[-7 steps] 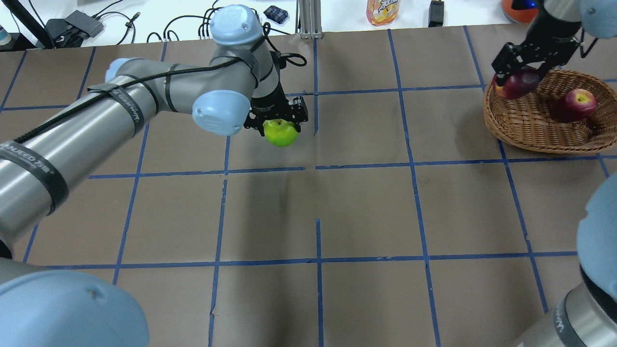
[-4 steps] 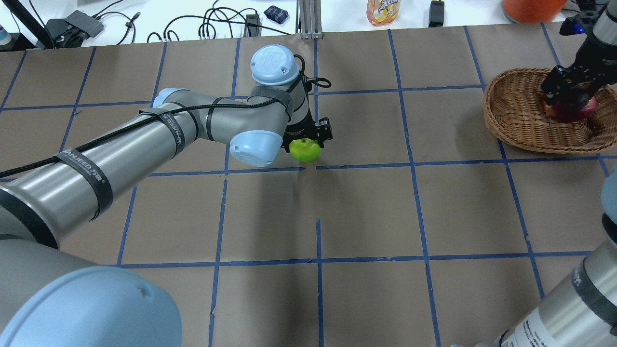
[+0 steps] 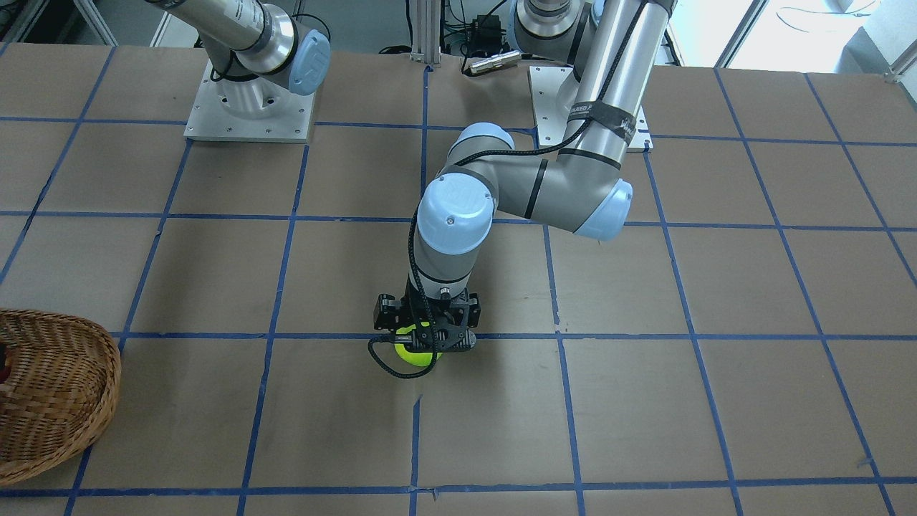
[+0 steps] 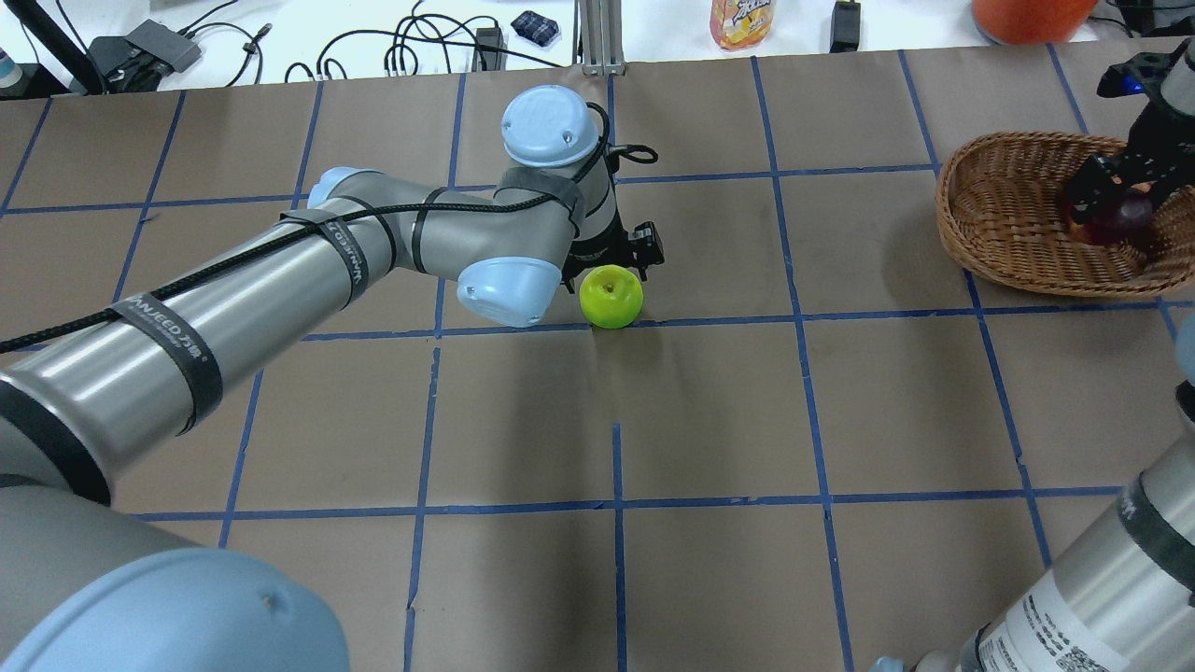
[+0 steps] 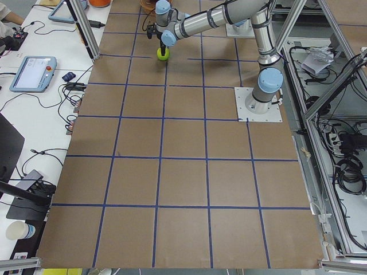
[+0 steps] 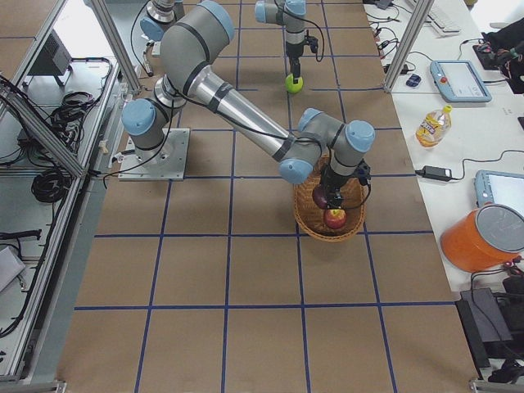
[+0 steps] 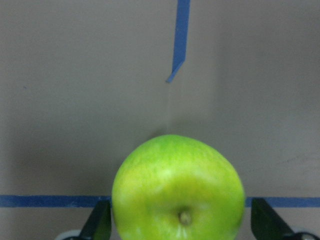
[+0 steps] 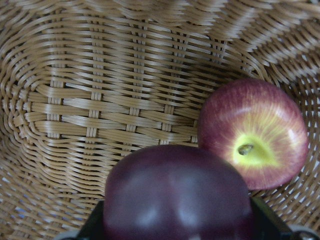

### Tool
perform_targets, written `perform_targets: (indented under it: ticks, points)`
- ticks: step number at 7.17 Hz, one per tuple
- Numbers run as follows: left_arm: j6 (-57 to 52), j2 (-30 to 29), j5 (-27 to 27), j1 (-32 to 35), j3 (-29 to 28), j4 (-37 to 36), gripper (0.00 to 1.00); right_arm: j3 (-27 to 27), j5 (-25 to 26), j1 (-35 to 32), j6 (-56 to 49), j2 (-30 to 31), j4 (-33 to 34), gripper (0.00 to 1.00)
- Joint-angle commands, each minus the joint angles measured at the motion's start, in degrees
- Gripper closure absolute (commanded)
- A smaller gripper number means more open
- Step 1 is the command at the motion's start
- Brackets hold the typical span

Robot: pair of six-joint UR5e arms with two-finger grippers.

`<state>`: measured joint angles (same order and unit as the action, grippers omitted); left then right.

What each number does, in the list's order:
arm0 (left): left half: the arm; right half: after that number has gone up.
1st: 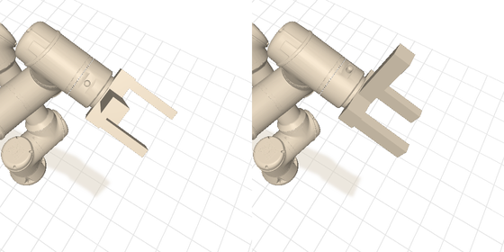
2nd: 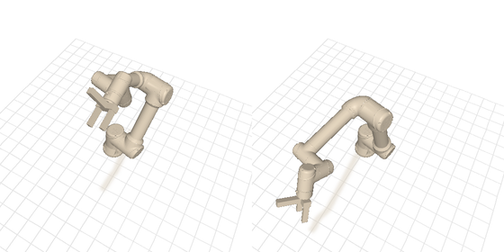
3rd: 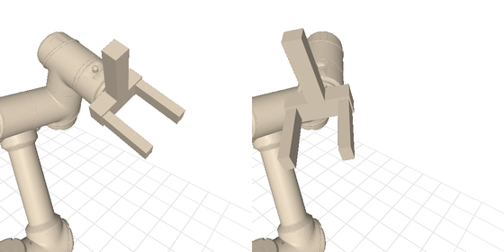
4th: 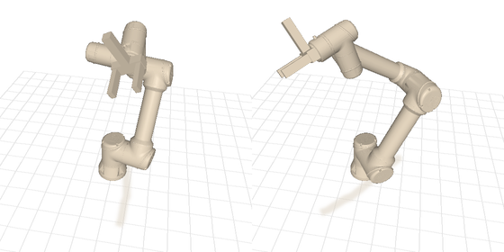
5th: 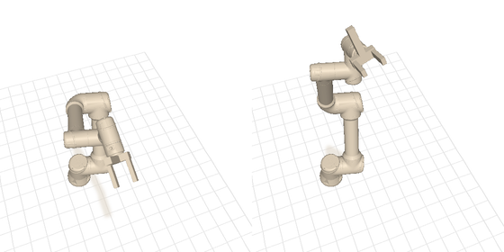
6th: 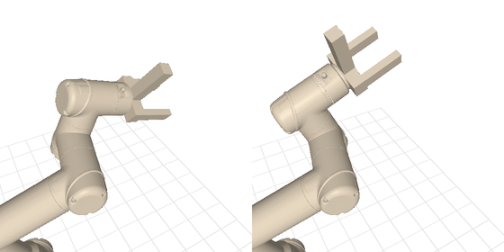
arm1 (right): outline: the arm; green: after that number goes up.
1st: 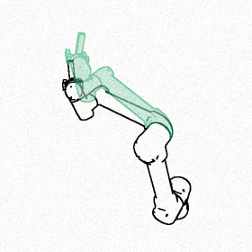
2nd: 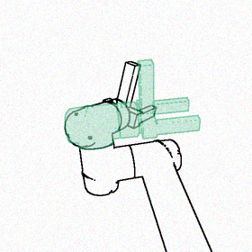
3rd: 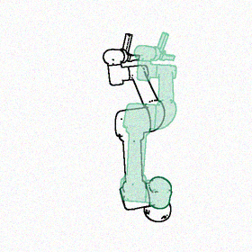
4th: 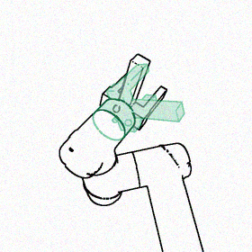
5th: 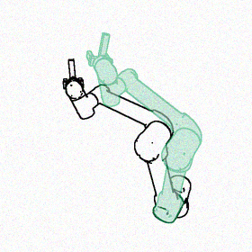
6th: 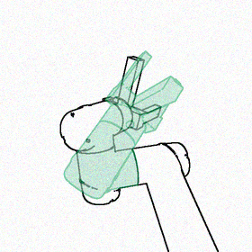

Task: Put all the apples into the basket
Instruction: 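Drop the dark apple in the basket while the left sets the green apple down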

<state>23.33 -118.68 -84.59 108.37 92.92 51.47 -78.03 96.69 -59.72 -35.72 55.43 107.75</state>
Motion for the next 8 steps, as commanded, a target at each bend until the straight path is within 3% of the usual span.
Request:
perform_targets:
  ticks: [1,2,4,5,6,7,8]
  points:
    - [-2.94,5.97,2.39,-5.24,-1.94,4.84,0.00,-0.02,-0.10,0.04,0.30,-0.15,-1.93,0.18]
    - [-8.25,9.48,2.50,-8.49,-5.34,15.31,0.00,0.07,-0.10,0.04,0.30,0.11,-2.89,0.00]
    - [-21.51,16.34,1.88,-16.65,-11.50,34.92,0.00,0.94,-0.01,0.13,0.30,0.72,-6.84,0.00]
    - [-28.53,20.64,-0.38,-19.48,-11.97,42.67,0.00,1.03,-0.19,-0.05,0.30,2.30,-8.60,0.00]
    - [-30.17,24.34,-6.23,-19.77,-10.32,49.27,0.00,0.95,-0.97,-1.09,0.38,5.62,-10.18,0.00]
    - [-29.49,26.20,-6.29,-19.86,-7.78,48.21,0.00,0.95,-2.28,-4.84,1.60,8.17,-10.63,0.00]
    - [-30.18,26.91,-6.29,-20.30,-5.84,42.45,0.00,0.95,-2.47,-10.28,7.62,9.50,-11.16,0.00]
